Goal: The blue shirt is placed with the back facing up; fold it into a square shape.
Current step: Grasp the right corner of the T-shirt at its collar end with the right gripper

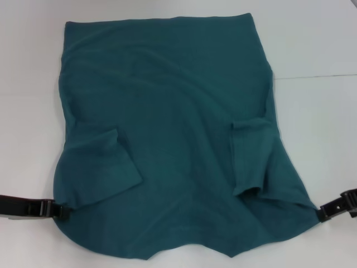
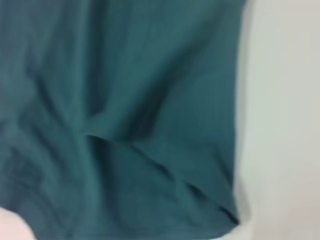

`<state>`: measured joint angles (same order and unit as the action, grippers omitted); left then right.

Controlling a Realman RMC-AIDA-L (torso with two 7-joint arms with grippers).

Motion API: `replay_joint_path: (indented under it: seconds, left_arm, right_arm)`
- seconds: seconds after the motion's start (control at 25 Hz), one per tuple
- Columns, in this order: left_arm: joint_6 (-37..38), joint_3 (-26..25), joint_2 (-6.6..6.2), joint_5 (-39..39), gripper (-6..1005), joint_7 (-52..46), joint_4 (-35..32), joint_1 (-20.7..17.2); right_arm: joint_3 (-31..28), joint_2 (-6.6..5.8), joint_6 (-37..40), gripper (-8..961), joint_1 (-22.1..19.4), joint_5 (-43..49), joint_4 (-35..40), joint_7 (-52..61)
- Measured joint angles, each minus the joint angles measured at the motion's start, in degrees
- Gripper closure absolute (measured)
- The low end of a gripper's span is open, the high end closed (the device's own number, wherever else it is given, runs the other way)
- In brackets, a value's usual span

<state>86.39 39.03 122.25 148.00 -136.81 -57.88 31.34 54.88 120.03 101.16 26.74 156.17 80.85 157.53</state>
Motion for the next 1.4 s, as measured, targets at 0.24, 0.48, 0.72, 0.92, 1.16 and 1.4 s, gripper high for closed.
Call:
replay_joint_path:
  seconds: [0.24,0.48,0.72,0.92,1.16,1.4]
  left_arm:
    - [0.0,0.0,0.04,0.1,935,0.1,0.1,0.0]
    - [-0.1,0.0,0.28,0.2,935,0.2,0.2,-0.3]
    - [-0.1,0.0,0.31,0.2,935,0.2,0.2,-0.4]
    - [-0.4,0.0,0.28,0.1,934,0.3,0.2,-0.4]
    - [-0.4,0.0,0.22,0.1,934,0.3,0.2,-0.4]
    - [-0.3,0.0,0.18,0.1,934,0.3,0.2,-0.4]
  right_arm:
    - [0.7,-0.10,-3.9,97,-0.3,1.1,-3.6,0.0]
    - [2.7,-0.14,-6.7,128,0.2,1.1,-5.6,0.1]
    - [5.6,-0.06,-7.9,229,0.9,1.2,-6.4,1.2]
    - [6.7,-0.08,-9.0,304,1.7,1.7,-8.0,1.6]
    - [7.5,0.04,-10.5,305,2.7,2.7,-10.3,1.9]
    - [8.7,-0.04,-11.4,308,3.6,2.8,-11.1,2.2]
